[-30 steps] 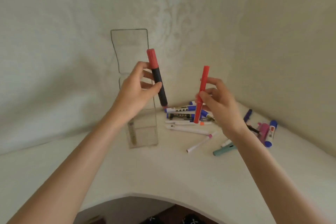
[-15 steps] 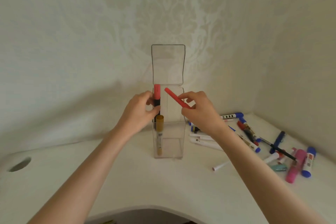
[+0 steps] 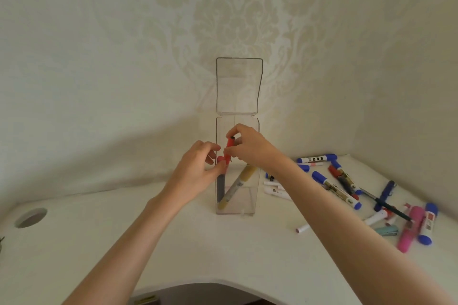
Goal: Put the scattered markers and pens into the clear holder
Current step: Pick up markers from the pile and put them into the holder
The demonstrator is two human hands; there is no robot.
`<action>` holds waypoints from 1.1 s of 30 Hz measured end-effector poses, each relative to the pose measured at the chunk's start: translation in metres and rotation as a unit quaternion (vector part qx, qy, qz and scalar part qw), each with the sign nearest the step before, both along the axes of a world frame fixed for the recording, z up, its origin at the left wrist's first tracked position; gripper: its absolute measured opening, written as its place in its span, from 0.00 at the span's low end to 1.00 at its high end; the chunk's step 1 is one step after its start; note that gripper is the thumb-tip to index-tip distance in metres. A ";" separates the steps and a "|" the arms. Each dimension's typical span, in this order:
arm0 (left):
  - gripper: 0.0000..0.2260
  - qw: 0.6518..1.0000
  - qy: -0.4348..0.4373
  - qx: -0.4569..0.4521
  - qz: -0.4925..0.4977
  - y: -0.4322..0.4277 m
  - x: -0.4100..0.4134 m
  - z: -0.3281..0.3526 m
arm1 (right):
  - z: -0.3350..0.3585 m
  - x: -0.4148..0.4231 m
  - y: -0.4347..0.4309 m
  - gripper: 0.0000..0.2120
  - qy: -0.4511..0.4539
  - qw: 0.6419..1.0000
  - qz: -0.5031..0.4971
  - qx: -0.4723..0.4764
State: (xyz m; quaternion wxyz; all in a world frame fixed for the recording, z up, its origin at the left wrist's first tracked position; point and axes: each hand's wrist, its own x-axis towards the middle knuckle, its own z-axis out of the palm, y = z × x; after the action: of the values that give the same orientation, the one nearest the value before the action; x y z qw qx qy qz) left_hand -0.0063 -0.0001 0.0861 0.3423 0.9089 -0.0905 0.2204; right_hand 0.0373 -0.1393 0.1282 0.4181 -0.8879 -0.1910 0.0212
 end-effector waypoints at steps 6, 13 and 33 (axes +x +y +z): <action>0.17 0.997 0.020 -0.075 -0.010 0.006 0.000 -0.003 | -0.003 0.002 -0.003 0.18 0.068 0.997 0.046 0.004; 0.10 0.992 -0.099 -0.070 -0.032 -0.014 -0.017 0.012 | 0.006 -0.013 -0.049 0.17 -0.040 0.989 0.029 0.136; 0.10 0.962 0.144 0.067 -0.221 -0.255 0.027 -0.082 | -0.133 -0.075 -0.323 0.17 0.055 0.866 -0.489 -0.090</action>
State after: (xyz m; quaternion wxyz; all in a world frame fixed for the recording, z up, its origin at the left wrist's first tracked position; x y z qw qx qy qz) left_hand 0.0202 -0.2546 0.0038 0.3299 0.9093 -0.2538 -0.0002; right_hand -0.0375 -0.4628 -0.0044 0.3035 -0.8986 0.2932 -0.1200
